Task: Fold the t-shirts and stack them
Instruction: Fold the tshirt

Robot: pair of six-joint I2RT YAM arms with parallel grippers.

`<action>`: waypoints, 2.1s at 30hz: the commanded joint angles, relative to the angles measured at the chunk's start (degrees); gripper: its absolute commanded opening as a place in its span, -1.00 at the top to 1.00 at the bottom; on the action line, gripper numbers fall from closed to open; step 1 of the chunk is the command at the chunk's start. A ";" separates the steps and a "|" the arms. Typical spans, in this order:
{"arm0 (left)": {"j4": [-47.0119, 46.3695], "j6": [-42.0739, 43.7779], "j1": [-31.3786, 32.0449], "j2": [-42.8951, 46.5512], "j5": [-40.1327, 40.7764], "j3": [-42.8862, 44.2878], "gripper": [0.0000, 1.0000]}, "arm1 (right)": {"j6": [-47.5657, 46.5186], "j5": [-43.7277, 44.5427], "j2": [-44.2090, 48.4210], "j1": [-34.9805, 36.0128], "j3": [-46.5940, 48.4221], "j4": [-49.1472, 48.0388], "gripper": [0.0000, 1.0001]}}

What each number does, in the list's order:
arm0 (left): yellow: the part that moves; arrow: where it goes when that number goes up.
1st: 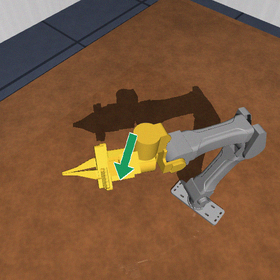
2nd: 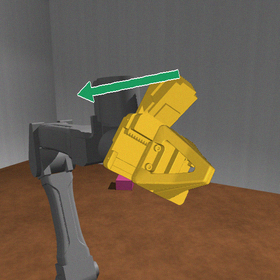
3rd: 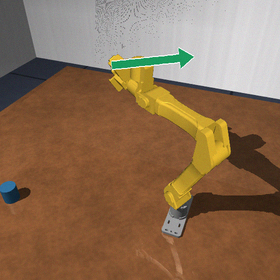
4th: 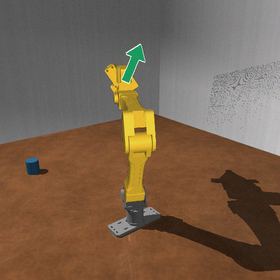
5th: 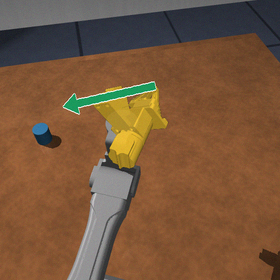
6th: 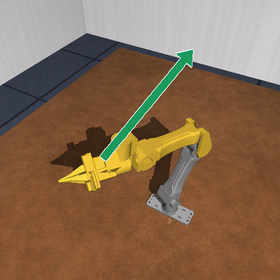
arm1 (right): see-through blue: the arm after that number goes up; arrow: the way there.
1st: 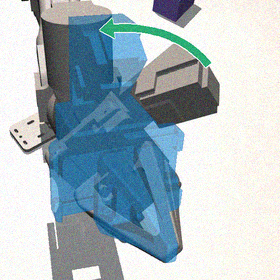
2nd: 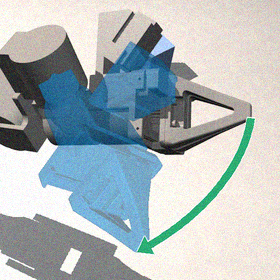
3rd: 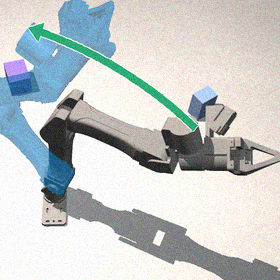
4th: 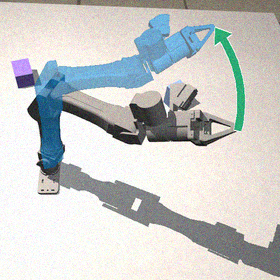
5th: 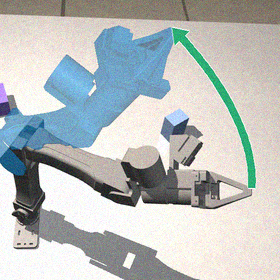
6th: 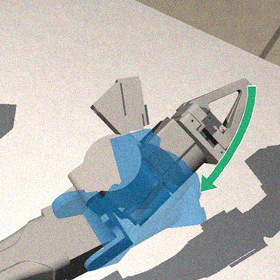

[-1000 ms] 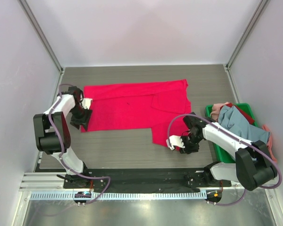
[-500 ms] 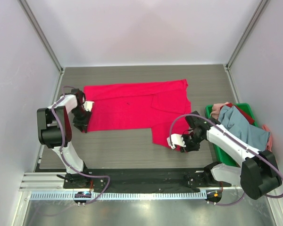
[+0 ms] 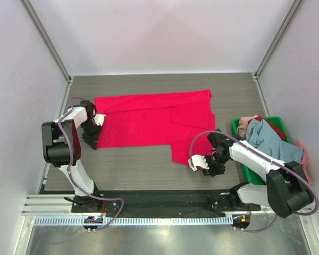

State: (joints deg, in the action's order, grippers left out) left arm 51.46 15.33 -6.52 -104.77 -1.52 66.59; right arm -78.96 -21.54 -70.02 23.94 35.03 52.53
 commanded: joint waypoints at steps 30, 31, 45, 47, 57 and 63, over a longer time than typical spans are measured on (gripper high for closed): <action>7.68 4.27 -0.33 6.95 -3.75 6.18 0.99 | 15.41 7.65 12.98 0.49 12.51 -4.37 0.97; 8.21 4.44 -0.33 7.04 -4.10 6.97 0.99 | 16.02 8.26 12.80 0.49 13.39 -4.37 0.97; 11.11 5.41 -0.33 -2.09 -4.37 24.63 1.00 | 26.12 16.44 -3.70 -3.90 27.01 -21.05 0.98; 11.64 5.32 -0.33 -3.85 -4.63 28.05 0.99 | 27.54 16.88 -6.70 -5.04 29.65 -22.64 0.97; 17.43 5.06 -0.33 -17.82 -7.36 44.93 0.99 | 33.61 18.73 -25.77 -9.97 49.95 -28.97 0.98; 19.38 5.41 -0.33 -23.28 -6.66 52.50 1.00 | 34.66 18.99 -36.22 -11.46 61.80 -29.50 0.98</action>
State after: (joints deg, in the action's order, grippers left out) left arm 68.10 19.97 -6.50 -127.57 -7.77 115.66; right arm -46.26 -3.51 -103.31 12.97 90.39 25.71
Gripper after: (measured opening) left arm 0.012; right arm 0.023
